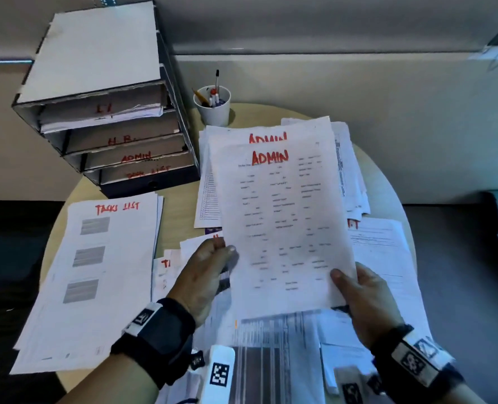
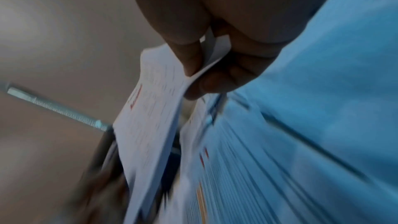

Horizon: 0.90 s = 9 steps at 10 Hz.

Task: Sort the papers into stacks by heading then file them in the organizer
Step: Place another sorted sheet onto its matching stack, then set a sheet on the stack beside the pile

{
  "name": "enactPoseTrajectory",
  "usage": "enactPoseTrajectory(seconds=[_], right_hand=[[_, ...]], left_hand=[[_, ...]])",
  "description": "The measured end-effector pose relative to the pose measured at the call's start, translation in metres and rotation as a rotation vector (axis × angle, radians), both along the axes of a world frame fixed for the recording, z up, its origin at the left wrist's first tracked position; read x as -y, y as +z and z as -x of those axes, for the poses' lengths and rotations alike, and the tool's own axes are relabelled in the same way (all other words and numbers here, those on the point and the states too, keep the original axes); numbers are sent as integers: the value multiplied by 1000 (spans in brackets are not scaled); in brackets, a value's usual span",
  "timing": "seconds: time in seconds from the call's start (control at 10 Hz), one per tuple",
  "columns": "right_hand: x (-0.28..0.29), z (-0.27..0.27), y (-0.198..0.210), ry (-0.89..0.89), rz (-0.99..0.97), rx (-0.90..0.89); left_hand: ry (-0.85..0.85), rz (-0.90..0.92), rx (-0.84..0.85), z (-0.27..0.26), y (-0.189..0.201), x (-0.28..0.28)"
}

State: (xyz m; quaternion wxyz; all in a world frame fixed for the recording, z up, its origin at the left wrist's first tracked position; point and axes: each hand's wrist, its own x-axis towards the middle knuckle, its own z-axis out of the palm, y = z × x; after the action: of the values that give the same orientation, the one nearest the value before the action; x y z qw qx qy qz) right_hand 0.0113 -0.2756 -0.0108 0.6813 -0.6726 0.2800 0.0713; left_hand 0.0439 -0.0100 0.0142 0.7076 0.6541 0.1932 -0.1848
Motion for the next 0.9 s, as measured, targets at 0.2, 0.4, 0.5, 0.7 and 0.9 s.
enactPoseTrajectory(seconds=[0.2,0.4,0.5,0.7,0.9], right_hand=[[59,-111,3,-173,-103,-20],[95,-199,-20,-189,-28,-131],[101,-223,-39,-104,17,-161],[88,-234,-25,77,561,-309],[55,-162,6,76,998,-62]], left_hand=[[-880,-1109,125,33,-17,-18],[-1172,-1196,-56,53,-55,-36],[-1182,-1234,-98,50,-56,-35],[-1113,-1200,-27,49,-61,-33],[-942,-1228,94,42,-44,-34]])
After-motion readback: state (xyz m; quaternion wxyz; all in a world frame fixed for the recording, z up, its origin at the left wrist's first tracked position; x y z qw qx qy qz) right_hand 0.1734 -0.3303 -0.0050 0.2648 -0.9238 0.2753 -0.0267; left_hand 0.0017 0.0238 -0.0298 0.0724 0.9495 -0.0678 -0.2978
